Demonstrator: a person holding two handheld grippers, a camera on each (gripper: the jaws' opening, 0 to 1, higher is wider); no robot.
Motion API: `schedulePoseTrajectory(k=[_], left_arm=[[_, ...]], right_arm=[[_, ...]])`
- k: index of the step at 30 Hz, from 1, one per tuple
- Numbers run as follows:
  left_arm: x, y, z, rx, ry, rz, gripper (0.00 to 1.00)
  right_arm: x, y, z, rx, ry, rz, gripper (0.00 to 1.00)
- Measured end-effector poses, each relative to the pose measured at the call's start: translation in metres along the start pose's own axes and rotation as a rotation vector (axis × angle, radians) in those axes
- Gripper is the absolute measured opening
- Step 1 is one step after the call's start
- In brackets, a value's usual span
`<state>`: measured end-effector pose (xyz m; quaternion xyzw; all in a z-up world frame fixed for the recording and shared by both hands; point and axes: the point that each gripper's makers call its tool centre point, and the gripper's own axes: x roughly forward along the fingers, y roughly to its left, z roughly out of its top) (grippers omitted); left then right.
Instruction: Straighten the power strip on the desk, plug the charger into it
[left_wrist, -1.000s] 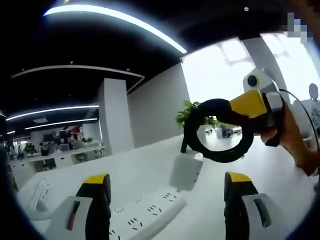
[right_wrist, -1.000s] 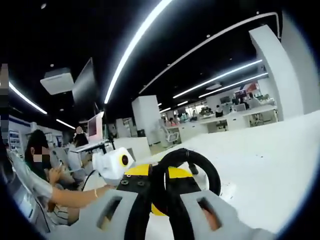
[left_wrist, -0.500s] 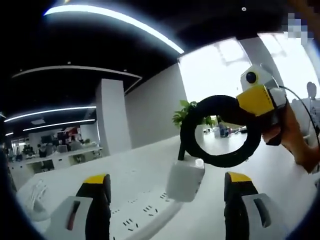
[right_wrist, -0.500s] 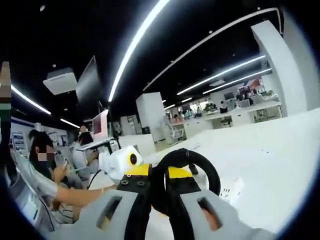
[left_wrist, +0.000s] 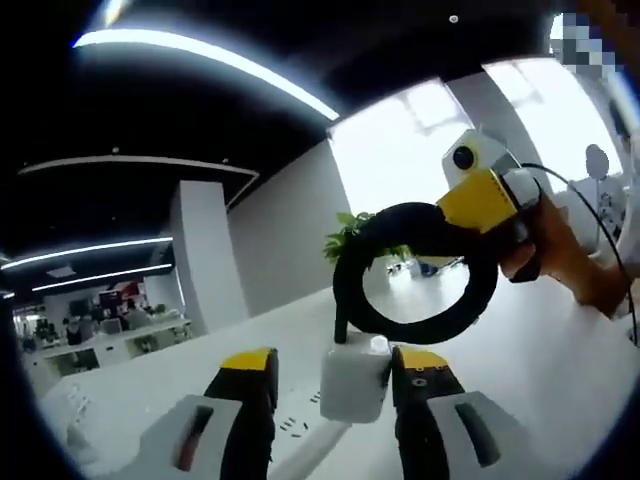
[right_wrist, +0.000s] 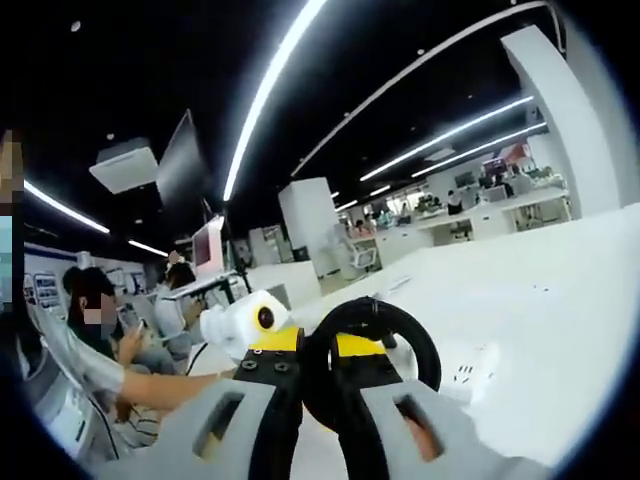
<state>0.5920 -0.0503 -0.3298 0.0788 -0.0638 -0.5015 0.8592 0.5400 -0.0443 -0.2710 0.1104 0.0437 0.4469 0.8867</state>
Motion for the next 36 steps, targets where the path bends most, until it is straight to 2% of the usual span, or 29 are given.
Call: schedulePoseTrajectory(k=[7,19,36], left_arm=[[0.0,-0.002,-0.002,0.004,0.002,-0.009,0.43],[0.0,-0.011,-0.008,0.031,0.017,-0.042,0.31],[0.002,-0.013,-0.013,0.055,0.043,-0.058,0.26]], right_arm=[[0.001,0.004,-0.001,-0.003,0.006,0.009,0.08],[-0.001,0.006,-0.002,-0.004,0.001,0.008,0.08],[0.002,0.002,-0.003,-0.005,0.021,0.013,0.08]])
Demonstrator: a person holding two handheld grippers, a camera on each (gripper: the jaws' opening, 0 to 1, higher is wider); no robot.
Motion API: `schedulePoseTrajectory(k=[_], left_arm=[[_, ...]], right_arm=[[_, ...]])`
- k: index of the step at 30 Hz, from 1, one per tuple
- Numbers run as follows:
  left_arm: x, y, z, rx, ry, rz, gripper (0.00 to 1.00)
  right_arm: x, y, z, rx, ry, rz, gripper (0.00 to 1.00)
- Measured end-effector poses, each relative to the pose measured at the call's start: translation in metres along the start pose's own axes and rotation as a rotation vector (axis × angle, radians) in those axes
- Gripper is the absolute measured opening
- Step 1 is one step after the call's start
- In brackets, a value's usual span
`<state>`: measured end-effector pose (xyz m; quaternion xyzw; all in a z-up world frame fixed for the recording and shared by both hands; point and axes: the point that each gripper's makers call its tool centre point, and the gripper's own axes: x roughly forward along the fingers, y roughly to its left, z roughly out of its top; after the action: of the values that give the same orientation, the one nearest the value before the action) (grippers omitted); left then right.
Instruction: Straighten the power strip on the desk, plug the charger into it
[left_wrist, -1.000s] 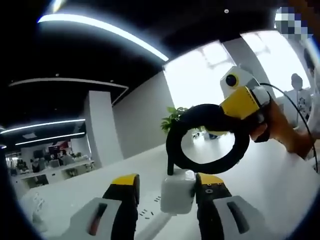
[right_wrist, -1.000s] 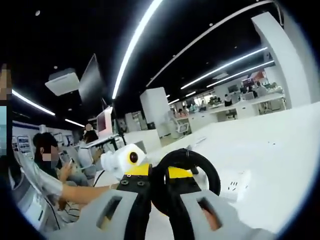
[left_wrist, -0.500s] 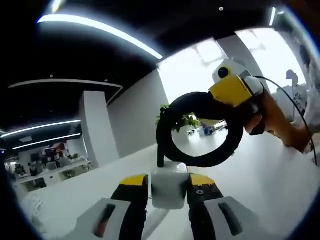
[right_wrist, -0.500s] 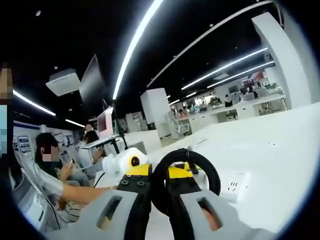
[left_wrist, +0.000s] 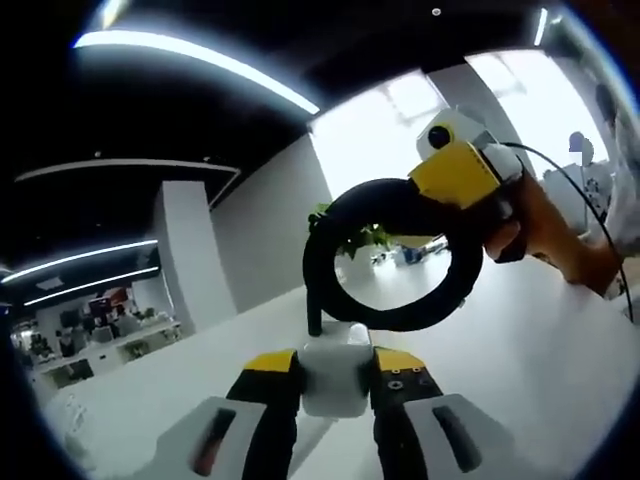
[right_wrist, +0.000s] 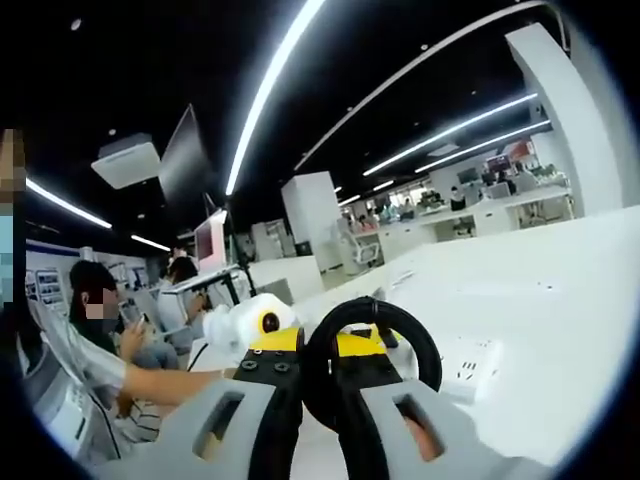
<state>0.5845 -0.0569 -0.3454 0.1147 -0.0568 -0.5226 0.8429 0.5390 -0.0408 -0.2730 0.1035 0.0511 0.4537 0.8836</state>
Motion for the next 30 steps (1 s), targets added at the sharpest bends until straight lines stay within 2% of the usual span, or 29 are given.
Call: schedulePoseTrajectory(k=[7,9,14,16,22,30], left_arm=[[-0.002,-0.001,-0.001,-0.035,0.006,-0.028,0.26],[-0.002,-0.004,-0.001,-0.069,0.004,-0.07,0.26],[-0.001,-0.003,-0.002,-0.102,0.013,-0.112,0.26],[-0.001,-0.005,-0.003,-0.131,0.025,-0.151,0.26],[0.006,-0.003,-0.002,-0.119,0.051,-0.266,0.25],[0.018,0.005,0.001,-0.075,0.066,-0.349,0.25]], right_arm=[[0.001,-0.002,0.001,0.008,-0.002,0.008,0.08],[0.001,-0.003,0.002,0.015,-0.003,0.014,0.08],[0.004,-0.008,0.005,0.063,0.0,0.03,0.08],[0.005,-0.01,0.007,0.074,0.012,0.033,0.08],[0.003,-0.014,0.01,0.083,0.032,0.02,0.08],[0.004,-0.021,0.013,0.07,0.057,-0.013,0.08]])
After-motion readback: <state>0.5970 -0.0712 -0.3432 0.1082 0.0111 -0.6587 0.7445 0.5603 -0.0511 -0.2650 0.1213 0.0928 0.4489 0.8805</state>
